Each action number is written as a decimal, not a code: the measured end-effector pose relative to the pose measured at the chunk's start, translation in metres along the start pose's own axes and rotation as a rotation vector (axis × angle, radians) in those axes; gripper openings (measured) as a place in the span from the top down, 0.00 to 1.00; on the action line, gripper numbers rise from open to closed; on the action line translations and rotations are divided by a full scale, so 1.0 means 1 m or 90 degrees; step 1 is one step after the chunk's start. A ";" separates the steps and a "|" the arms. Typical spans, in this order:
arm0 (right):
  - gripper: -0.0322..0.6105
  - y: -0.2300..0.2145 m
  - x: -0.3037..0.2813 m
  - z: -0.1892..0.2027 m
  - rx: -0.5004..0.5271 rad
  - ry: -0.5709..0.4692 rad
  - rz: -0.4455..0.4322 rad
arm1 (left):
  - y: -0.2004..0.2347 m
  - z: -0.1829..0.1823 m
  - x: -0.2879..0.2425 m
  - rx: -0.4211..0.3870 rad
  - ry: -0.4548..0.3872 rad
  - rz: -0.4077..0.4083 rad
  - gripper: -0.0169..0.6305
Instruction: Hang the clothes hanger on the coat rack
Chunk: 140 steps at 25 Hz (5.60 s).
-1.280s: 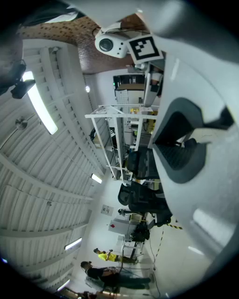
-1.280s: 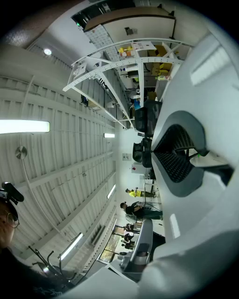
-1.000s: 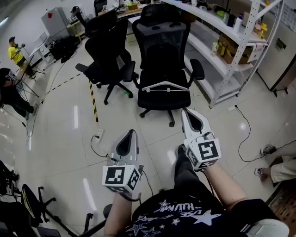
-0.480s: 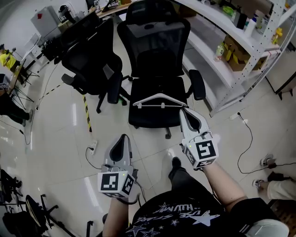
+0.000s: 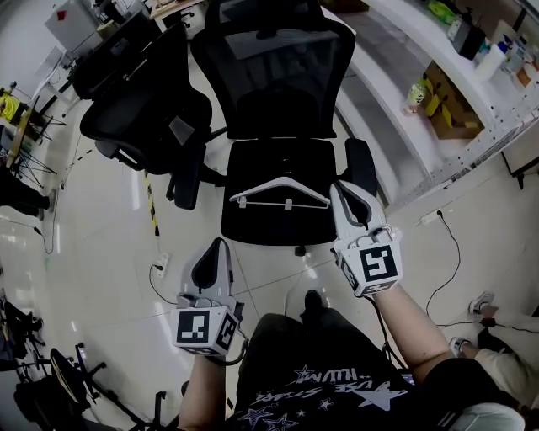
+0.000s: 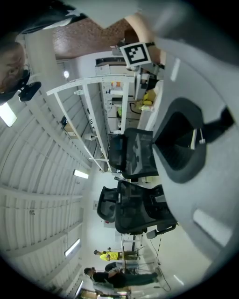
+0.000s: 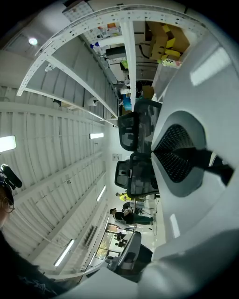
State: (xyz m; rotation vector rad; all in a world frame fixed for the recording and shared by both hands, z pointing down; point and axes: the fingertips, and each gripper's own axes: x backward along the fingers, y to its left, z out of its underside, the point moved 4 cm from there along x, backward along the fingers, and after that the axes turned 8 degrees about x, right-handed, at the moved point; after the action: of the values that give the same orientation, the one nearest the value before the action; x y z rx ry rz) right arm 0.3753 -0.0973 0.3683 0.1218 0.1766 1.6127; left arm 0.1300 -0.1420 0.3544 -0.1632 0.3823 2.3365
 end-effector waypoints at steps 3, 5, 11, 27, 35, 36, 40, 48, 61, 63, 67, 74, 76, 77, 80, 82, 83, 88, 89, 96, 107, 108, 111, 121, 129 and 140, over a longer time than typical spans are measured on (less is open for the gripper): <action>0.94 -0.004 -0.006 0.012 0.016 0.010 -0.003 | -0.002 0.006 -0.017 -0.008 0.016 0.004 0.97; 0.94 -0.001 -0.008 0.020 0.017 0.022 -0.005 | -0.001 0.008 -0.025 -0.010 0.028 0.015 0.97; 0.94 0.006 -0.017 0.025 0.022 0.045 0.002 | 0.009 0.008 -0.054 -0.014 0.040 0.062 0.97; 0.94 0.019 -0.098 0.124 -0.020 0.207 0.109 | 0.089 0.097 -0.170 0.030 0.195 0.175 0.97; 0.94 0.029 -0.119 0.197 -0.020 0.322 0.042 | 0.114 0.163 -0.221 0.035 0.250 0.167 0.97; 0.94 0.026 -0.122 0.207 -0.021 0.325 0.044 | 0.115 0.169 -0.230 0.034 0.252 0.166 0.97; 0.94 0.020 -0.125 0.244 -0.037 0.338 0.046 | 0.107 0.188 -0.247 0.049 0.270 0.164 0.97; 0.86 0.022 -0.142 0.308 -0.060 0.394 -0.030 | 0.107 0.244 -0.273 0.050 0.305 0.186 0.97; 0.62 0.047 -0.156 0.393 -0.034 0.514 -0.176 | 0.120 0.302 -0.302 0.058 0.368 0.132 0.97; 0.61 0.051 -0.157 0.406 -0.022 0.538 -0.205 | 0.120 0.309 -0.305 0.048 0.375 0.129 0.97; 0.61 0.049 -0.160 0.422 0.020 0.571 -0.232 | 0.121 0.323 -0.308 0.036 0.391 0.123 0.97; 0.60 0.051 -0.155 0.454 0.074 0.673 -0.283 | 0.121 0.341 -0.309 0.045 0.409 0.121 0.97; 0.61 0.050 -0.156 0.460 0.084 0.691 -0.294 | 0.118 0.342 -0.311 0.044 0.409 0.123 0.97; 0.62 0.049 -0.157 0.463 0.089 0.697 -0.297 | 0.118 0.342 -0.312 0.044 0.408 0.124 0.97; 0.63 0.049 -0.160 0.469 0.093 0.711 -0.301 | 0.117 0.341 -0.315 0.044 0.403 0.126 0.97; 0.63 0.050 -0.161 0.471 0.094 0.716 -0.301 | 0.117 0.340 -0.317 0.046 0.401 0.129 0.97; 0.63 0.051 -0.161 0.472 0.097 0.716 -0.300 | 0.117 0.340 -0.318 0.047 0.399 0.129 0.97; 0.63 0.052 -0.161 0.473 0.108 0.710 -0.291 | 0.118 0.339 -0.322 0.045 0.393 0.125 0.97; 0.64 0.053 -0.161 0.473 0.110 0.711 -0.288 | 0.118 0.340 -0.322 0.043 0.393 0.124 0.97; 0.75 0.064 -0.155 0.471 0.143 0.712 -0.293 | 0.109 0.342 -0.318 0.068 0.411 0.133 0.97; 0.77 0.064 -0.154 0.459 0.163 0.657 -0.271 | 0.109 0.340 -0.315 0.060 0.407 0.130 0.97; 0.77 0.064 -0.154 0.456 0.166 0.650 -0.267 | 0.109 0.339 -0.314 0.060 0.406 0.131 0.97; 0.77 0.063 -0.156 0.445 0.176 0.635 -0.250 | 0.107 0.334 -0.315 0.064 0.399 0.134 0.97; 0.77 0.045 -0.170 0.395 0.208 0.579 -0.177 | 0.102 0.296 -0.318 0.069 0.363 0.140 0.97; 0.77 0.031 -0.188 0.323 0.226 0.508 -0.106 | 0.112 0.229 -0.326 0.057 0.292 0.139 0.97; 0.77 -0.002 -0.176 0.224 0.233 0.499 -0.006 | 0.098 0.124 -0.301 0.032 0.222 0.174 0.97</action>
State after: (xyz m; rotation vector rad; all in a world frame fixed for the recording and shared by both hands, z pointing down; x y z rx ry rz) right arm 0.4275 -0.2638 0.5935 -0.2398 1.0725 1.5321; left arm 0.2745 -0.3680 0.5629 -0.5265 0.6693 2.5646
